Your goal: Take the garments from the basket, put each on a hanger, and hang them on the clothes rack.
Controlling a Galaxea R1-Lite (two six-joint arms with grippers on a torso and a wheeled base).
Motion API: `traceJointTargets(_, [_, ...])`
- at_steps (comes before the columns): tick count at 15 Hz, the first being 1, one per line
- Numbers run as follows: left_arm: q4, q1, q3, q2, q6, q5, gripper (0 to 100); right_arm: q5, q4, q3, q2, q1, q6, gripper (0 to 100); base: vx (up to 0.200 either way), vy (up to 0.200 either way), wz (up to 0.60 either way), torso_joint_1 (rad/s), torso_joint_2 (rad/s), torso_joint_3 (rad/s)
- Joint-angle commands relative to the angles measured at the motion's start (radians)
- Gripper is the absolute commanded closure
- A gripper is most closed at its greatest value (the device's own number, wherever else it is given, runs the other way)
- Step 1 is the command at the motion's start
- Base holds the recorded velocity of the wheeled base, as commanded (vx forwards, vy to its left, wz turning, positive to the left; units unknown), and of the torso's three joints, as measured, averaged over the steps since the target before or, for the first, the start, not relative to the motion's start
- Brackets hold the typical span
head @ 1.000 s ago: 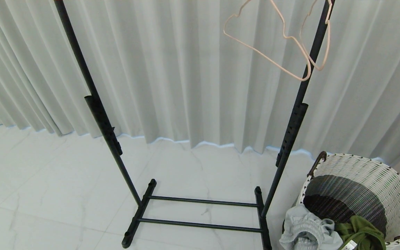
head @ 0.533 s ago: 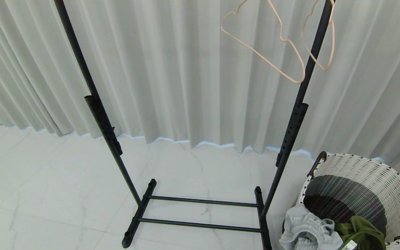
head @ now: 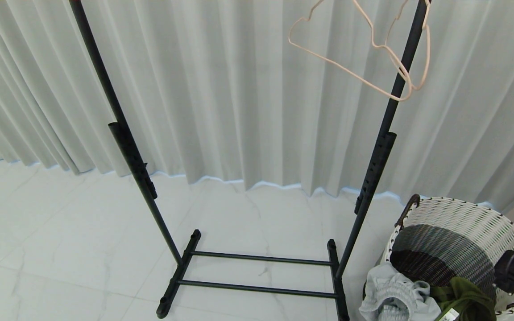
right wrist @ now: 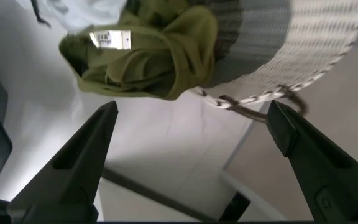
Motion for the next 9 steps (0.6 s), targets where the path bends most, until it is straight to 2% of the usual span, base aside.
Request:
traceJointTargets(1, [0.000, 0.000, 0.000, 0.000, 0.000, 0.000, 0, -0.003, -0.037, 0.001, 0.143, -0.024, -0.003, 0, 0.000, 0.000, 0.00, 0.000, 0.00, 0.000])
traceJointTargets(5, [0.000, 0.000, 0.000, 0.000, 0.000, 0.000, 0, -0.013, -0.207, 0.017, 0.298, -0.073, -0.003, 0, 0.000, 0.000, 0.00, 0.000, 0.00, 0.000])
traceJointTargets(9, [0.000, 0.000, 0.000, 0.000, 0.000, 0.001, 0, -0.026, -0.347, 0.058, 0.382, -0.116, -0.002, 0, 0.000, 0.000, 0.00, 0.000, 0.00, 0.000])
